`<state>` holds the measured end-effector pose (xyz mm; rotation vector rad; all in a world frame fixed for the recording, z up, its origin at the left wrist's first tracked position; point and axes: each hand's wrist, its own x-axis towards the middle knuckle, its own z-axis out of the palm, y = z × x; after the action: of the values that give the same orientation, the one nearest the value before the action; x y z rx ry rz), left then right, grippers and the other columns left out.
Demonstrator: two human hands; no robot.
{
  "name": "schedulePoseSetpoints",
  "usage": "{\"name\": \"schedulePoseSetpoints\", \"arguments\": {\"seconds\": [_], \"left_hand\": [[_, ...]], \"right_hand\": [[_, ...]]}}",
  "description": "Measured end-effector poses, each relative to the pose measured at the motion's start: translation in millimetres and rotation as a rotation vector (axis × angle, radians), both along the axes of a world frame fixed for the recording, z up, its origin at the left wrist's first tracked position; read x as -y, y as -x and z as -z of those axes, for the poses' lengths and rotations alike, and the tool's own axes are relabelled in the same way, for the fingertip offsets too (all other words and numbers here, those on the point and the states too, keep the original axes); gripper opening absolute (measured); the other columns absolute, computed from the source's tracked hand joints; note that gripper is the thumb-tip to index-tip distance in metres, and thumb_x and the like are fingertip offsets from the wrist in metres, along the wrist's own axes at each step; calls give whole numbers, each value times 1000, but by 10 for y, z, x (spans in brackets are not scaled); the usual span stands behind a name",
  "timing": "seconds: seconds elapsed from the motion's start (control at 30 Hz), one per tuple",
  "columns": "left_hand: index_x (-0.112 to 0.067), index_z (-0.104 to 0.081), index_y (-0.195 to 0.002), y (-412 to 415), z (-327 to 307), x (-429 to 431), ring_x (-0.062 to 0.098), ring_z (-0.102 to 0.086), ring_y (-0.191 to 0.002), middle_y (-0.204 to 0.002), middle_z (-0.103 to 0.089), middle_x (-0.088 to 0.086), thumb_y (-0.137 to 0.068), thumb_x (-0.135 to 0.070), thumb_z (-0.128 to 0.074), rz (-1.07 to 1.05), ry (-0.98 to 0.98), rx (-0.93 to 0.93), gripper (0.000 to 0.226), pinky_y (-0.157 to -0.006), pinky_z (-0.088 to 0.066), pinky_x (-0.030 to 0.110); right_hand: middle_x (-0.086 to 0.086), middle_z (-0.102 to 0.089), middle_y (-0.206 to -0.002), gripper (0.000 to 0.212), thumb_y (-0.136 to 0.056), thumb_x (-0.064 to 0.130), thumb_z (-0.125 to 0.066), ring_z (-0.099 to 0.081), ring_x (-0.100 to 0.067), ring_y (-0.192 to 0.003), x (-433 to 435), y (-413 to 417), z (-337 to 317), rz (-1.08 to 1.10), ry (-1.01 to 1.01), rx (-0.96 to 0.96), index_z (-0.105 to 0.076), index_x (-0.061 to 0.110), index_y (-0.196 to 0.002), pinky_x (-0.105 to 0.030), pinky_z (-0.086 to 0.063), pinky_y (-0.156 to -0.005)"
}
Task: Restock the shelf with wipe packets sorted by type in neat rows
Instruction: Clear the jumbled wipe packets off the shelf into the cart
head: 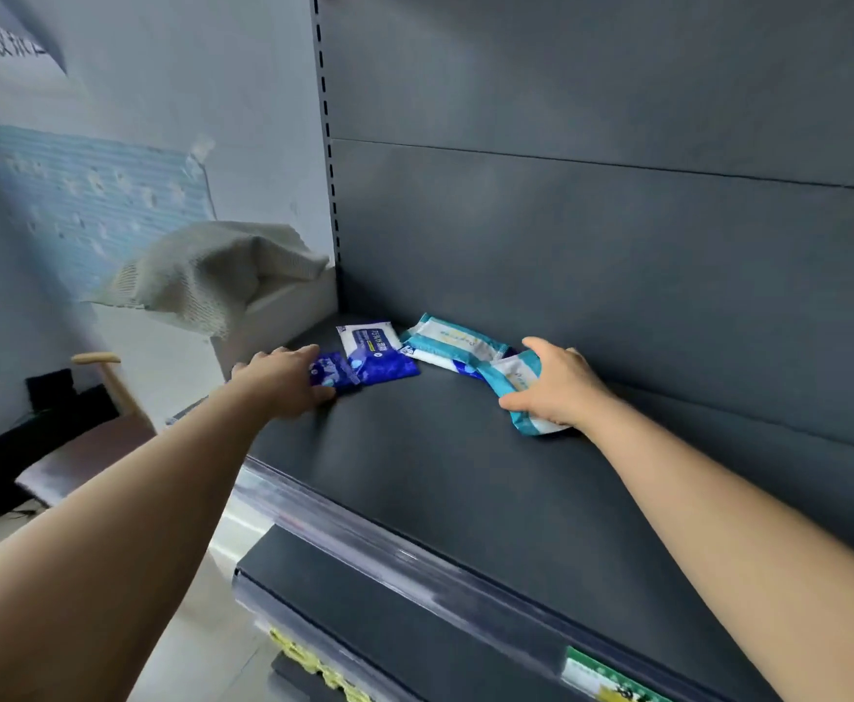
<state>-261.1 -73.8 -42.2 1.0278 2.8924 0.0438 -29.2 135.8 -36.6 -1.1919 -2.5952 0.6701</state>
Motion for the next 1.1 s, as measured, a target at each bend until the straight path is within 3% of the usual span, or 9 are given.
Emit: {"name": "schedulePoseSetpoints", "arguments": {"seconds": [0.1, 0.23, 0.43, 0.53, 0.63, 0.73, 0.87, 0.97, 1.1], "left_hand": [[-9, -44, -129, 137, 18, -45, 40, -45, -123, -134, -47, 19, -81, -72, -50, -7, -30, -18, 80, -100, -37, 44], [2, -40, -127, 210, 0, -151, 44, -44, -122, -134, -41, 27, -88, -64, -44, -28, -300, 173, 77, -100, -36, 44], [5, -55, -111, 204, -115, -611, 32, -57, -88, -113, -61, 24, -81, -67, -53, -63, -490, 350, 79, -70, -42, 36], [1, -55, -114, 229, -86, -777, 32, -60, -94, -112, -62, 19, -74, -71, -60, -146, -480, 385, 83, -71, -44, 34], [-1, -59, -88, 262, -83, -848, 26, -62, -77, -81, -62, 9, -78, -56, -68, -129, -453, 355, 57, -59, -43, 29], [-8, -43, -62, 255, -95, -862, 14, -43, -51, -58, -47, 3, -78, -37, -76, -128, -481, 345, 47, -43, -30, 28], [-10, -42, -67, 233, -87, -837, 15, -46, -53, -63, -51, 5, -71, -37, -83, -188, -530, 450, 49, -43, -32, 27], [-6, -53, -71, 212, -7, -825, 22, -60, -60, -70, -63, 9, -68, -35, -85, -153, -565, 497, 43, -50, -45, 29], [-3, -62, -101, 133, 19, -817, 24, -71, -74, -90, -73, 11, -81, -25, -76, -119, -739, 699, 33, -66, -59, 37]], "right_hand": [[-5, -48, -135, 86, -71, 26, -73, -47, -21, -118, 25, 10, -7, 124, 43, -101, -30, 21, -144, -26, -40, -83], [-4, -46, -133, 89, -73, 27, -74, -45, -22, -117, 62, 140, -73, 161, 25, -242, -24, 16, -145, -28, -37, -82], [-3, -46, -137, 95, -69, 35, -80, -45, -20, -123, 80, 696, -115, 30, -10, -196, -27, 14, -145, -28, -38, -94], [-5, -44, -144, 84, -78, 44, -72, -44, -21, -128, 7, 847, -55, 10, 47, -134, -32, 12, -146, -30, -37, -99], [-6, -52, -133, 60, -90, 53, -51, -50, -24, -119, -37, 893, -35, -4, 82, -35, -46, 13, -135, -31, -39, -88], [-3, -56, -95, 37, -93, 48, -46, -52, -23, -85, -100, 920, -28, -48, 100, -1, -54, 12, -98, -30, -36, -60], [-2, -62, -98, 44, -82, 51, -64, -61, -20, -85, -175, 944, -49, -51, 138, -23, -59, 11, -98, -31, -45, -64], [-4, -65, -90, 39, -83, 53, -63, -61, -20, -77, -169, 973, 16, -31, 158, -41, -62, 14, -81, -29, -41, -59], [-2, -74, -92, 41, -78, 56, -68, -70, -19, -84, -106, 998, 81, -34, 291, -135, -71, 16, -88, -33, -53, -76]]}}
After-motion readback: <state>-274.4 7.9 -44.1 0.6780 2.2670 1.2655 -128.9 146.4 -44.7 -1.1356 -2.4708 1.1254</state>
